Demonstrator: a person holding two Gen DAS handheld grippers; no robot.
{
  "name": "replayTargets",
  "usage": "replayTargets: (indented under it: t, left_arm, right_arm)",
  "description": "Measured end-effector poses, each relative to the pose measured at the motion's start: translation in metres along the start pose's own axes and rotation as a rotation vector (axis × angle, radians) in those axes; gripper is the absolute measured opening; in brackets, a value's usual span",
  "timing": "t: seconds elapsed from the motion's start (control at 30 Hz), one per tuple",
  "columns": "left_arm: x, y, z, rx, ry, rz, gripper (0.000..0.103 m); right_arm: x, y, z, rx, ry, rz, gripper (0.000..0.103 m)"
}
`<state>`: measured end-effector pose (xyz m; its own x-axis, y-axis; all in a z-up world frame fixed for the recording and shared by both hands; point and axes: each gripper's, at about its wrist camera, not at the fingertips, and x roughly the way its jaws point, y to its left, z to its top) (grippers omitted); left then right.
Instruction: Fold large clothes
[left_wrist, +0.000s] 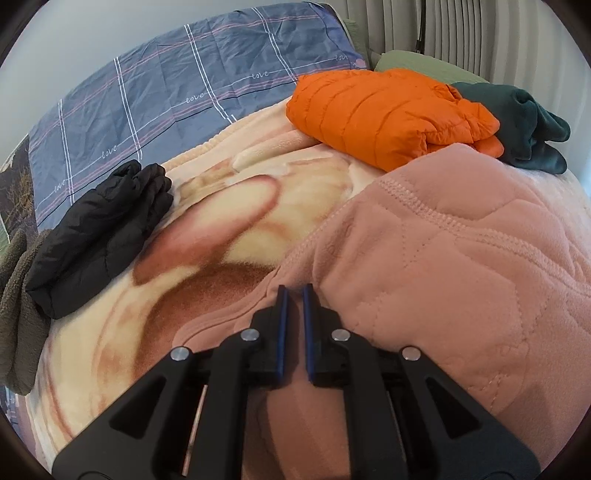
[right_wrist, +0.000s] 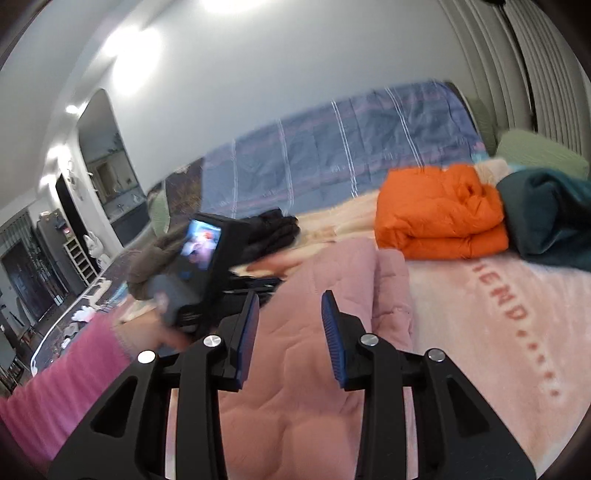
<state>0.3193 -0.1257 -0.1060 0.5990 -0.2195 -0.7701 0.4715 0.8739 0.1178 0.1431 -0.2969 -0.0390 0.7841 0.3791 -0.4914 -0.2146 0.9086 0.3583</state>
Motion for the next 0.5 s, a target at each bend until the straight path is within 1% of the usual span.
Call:
replayTargets:
  t: [0.03,0.07,0.1,0.13,0.17,0.2,0.23,0.27,0.3,0.33,0.4,0.43,0.5]
  left_arm:
    - [-0.001,0.001,-0.001,-0.008,-0.005,-0.006,0.006]
    - [-0.001,0.004,-0.001,-0.019,-0.012,-0.013,0.006]
    - [-0.003,0.007,-0.001,-0.039,-0.026,-0.016,0.006]
    - [-0.004,0.008,0.0,-0.053,-0.037,-0.009,0.011]
    - [-0.006,0.009,0.001,-0.061,-0.048,-0.013,0.012]
    - [-0.011,0.007,0.003,-0.058,-0.068,-0.017,0.013]
    - [-0.016,0.005,0.006,-0.05,-0.084,-0.007,0.018]
    - [-0.024,0.002,0.012,-0.032,-0.104,0.018,0.024]
    - [-0.03,-0.001,0.018,-0.024,-0.117,0.028,0.026]
    - [-0.041,-0.005,0.027,-0.016,-0.145,0.008,0.03]
    - [-0.057,-0.021,0.045,0.015,-0.183,-0.06,0.033]
    - [-0.061,-0.032,0.053,0.049,-0.188,-0.087,0.036]
    - [-0.061,-0.056,0.063,0.131,-0.188,-0.113,0.045]
  right_arm:
    - [0.017,-0.007,-0.004,0.015,0.053,-0.039,0.034]
    - [0.045,-0.021,-0.015,0.034,0.133,-0.104,0.038]
    - [0.061,-0.034,-0.027,0.057,0.147,-0.084,0.038]
    - [0.063,-0.042,-0.031,0.079,0.133,-0.056,0.038]
    - [0.058,-0.054,-0.033,0.136,0.121,0.003,0.038]
    - [0.055,-0.059,-0.032,0.163,0.124,0.024,0.038]
    - [0.054,-0.062,-0.033,0.175,0.125,0.038,0.038]
    - [0.054,-0.063,-0.034,0.159,0.122,0.04,0.039]
    - [0.054,-0.064,-0.035,0.151,0.118,0.04,0.039]
    - [0.055,-0.064,-0.036,0.152,0.114,0.042,0.039]
    - [0.056,-0.062,-0.034,0.148,0.11,0.037,0.04]
    - [0.056,-0.061,-0.034,0.142,0.106,0.032,0.04]
    - [0.054,-0.061,-0.036,0.131,0.096,0.026,0.04]
